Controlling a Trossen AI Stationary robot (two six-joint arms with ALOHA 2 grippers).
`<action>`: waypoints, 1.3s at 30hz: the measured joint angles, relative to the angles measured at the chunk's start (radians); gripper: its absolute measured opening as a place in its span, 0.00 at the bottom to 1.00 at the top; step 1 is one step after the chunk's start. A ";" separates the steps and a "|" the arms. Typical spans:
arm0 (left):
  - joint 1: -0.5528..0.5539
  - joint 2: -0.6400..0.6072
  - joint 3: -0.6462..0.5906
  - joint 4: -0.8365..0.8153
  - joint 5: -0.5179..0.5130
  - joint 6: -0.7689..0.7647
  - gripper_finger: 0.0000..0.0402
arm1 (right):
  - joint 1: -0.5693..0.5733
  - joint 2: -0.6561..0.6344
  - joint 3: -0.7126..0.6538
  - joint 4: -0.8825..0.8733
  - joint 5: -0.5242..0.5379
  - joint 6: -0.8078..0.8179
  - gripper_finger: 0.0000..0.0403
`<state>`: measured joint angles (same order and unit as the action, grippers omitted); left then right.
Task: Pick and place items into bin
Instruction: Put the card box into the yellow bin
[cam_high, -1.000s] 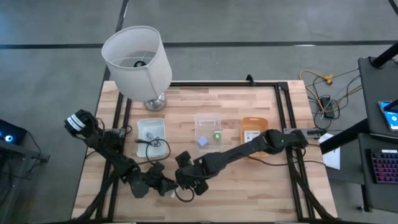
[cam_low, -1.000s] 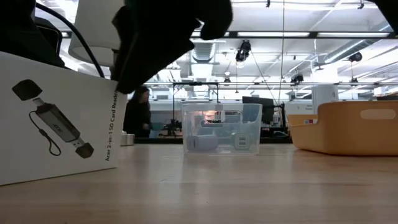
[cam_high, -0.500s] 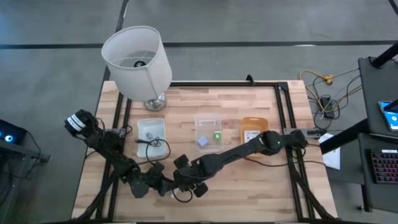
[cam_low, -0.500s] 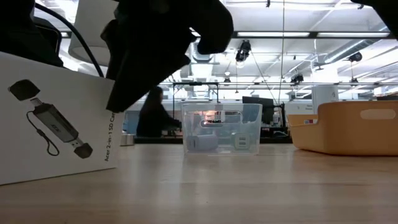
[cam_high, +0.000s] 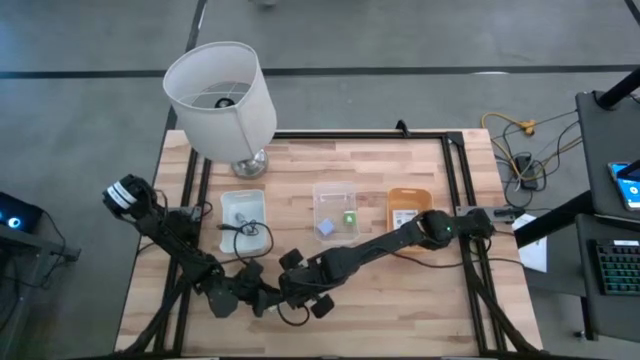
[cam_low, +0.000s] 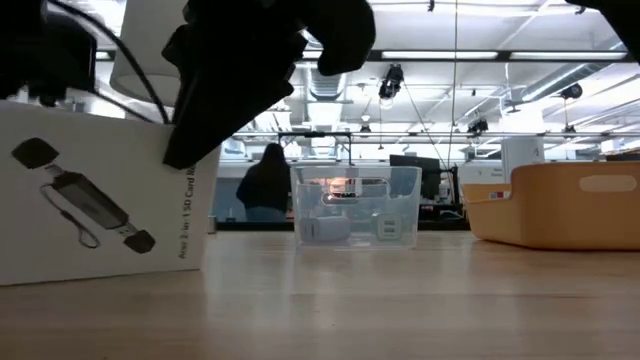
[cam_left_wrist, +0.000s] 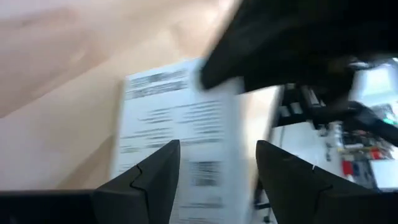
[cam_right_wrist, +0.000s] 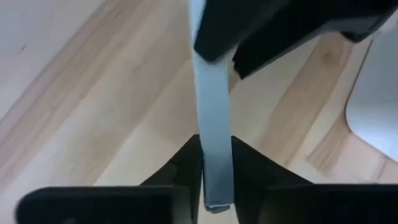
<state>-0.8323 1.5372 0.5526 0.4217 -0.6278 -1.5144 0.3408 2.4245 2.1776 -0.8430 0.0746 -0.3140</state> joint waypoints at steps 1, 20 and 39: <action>0.000 -0.018 0.001 0.009 -0.005 0.029 0.49 | -0.001 0.000 0.006 -0.017 0.000 0.008 0.11; -0.005 -0.229 0.021 -0.145 -0.088 0.240 0.49 | 0.088 -0.195 0.141 -0.747 0.312 0.899 0.09; -0.005 -0.215 0.026 -0.146 -0.088 0.212 0.49 | 0.043 -0.799 -0.752 -0.724 0.299 1.929 0.09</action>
<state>-0.8371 1.3220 0.5785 0.2760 -0.7162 -1.3025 0.3837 1.6260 1.4260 -1.5670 0.3737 1.6147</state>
